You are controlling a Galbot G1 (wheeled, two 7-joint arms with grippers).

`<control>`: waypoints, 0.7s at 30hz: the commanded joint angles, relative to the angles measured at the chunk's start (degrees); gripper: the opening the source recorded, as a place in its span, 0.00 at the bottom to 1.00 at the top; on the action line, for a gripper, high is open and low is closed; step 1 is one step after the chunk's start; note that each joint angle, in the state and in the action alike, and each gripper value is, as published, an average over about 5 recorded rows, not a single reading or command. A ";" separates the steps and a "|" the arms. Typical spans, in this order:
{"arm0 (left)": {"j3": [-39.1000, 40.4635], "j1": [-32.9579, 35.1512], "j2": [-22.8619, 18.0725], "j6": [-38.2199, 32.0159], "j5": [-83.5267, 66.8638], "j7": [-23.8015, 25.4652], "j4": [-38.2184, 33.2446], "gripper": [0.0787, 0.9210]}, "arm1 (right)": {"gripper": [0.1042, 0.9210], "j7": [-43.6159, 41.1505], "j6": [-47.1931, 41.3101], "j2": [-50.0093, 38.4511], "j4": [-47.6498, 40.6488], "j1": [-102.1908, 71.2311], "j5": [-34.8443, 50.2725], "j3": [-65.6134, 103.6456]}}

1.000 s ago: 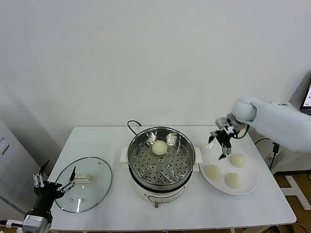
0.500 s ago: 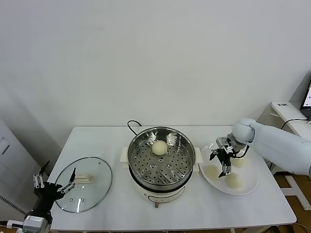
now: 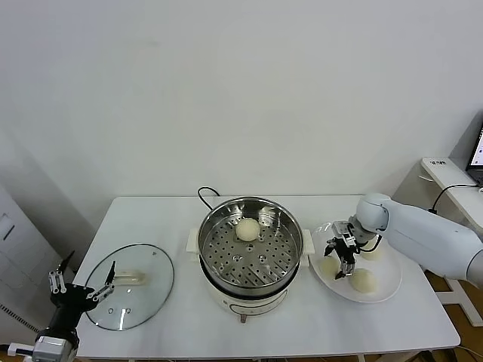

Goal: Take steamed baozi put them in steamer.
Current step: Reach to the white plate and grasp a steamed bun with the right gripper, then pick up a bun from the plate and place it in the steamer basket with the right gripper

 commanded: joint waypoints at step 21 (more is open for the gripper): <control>-0.90 -0.08 0.14 0.13 -0.64 0.02 -1.43 0.88 | 0.37 -9.57 -2.02 1.17 6.36 50.67 36.57 -29.14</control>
